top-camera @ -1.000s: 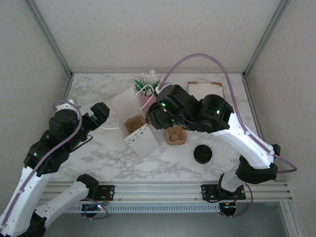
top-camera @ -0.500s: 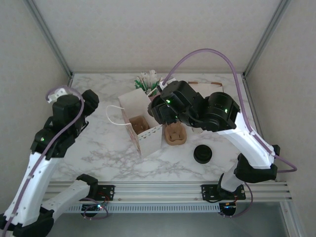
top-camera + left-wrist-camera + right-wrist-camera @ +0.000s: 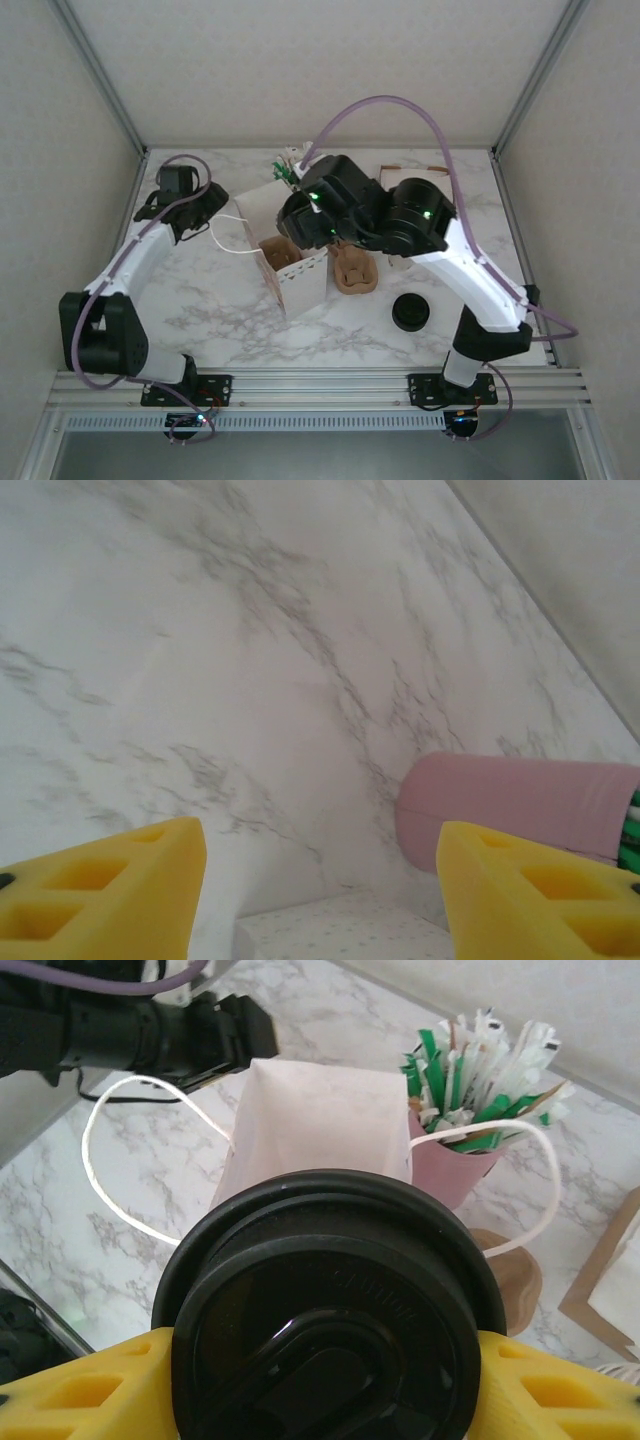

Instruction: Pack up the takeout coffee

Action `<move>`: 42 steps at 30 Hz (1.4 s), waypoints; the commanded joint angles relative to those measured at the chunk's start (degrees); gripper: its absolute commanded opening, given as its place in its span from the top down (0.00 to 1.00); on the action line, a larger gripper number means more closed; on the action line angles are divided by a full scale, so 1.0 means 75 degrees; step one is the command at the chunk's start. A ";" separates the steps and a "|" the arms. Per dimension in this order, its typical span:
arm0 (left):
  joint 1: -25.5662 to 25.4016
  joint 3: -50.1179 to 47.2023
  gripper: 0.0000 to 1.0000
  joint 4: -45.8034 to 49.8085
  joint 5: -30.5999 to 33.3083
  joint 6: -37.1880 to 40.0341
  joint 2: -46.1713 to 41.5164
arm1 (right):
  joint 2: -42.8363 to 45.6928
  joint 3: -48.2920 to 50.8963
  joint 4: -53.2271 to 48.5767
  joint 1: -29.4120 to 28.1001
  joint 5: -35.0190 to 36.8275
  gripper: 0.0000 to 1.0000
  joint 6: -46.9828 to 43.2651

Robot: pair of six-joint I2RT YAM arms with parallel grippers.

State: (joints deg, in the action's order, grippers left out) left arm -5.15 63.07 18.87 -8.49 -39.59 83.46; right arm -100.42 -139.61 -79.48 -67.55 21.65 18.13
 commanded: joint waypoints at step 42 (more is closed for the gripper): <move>-0.1438 -0.3655 0.36 -0.1058 -0.0765 -0.0283 -0.2358 | -0.1156 0.1430 -0.0164 0.0893 -0.1672 0.43 -0.0359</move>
State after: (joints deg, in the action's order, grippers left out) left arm -15.35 37.06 9.17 -16.49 -40.73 68.10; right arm -113.38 -131.07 -83.15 -61.19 12.21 15.79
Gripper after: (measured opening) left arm 0.632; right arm 0.633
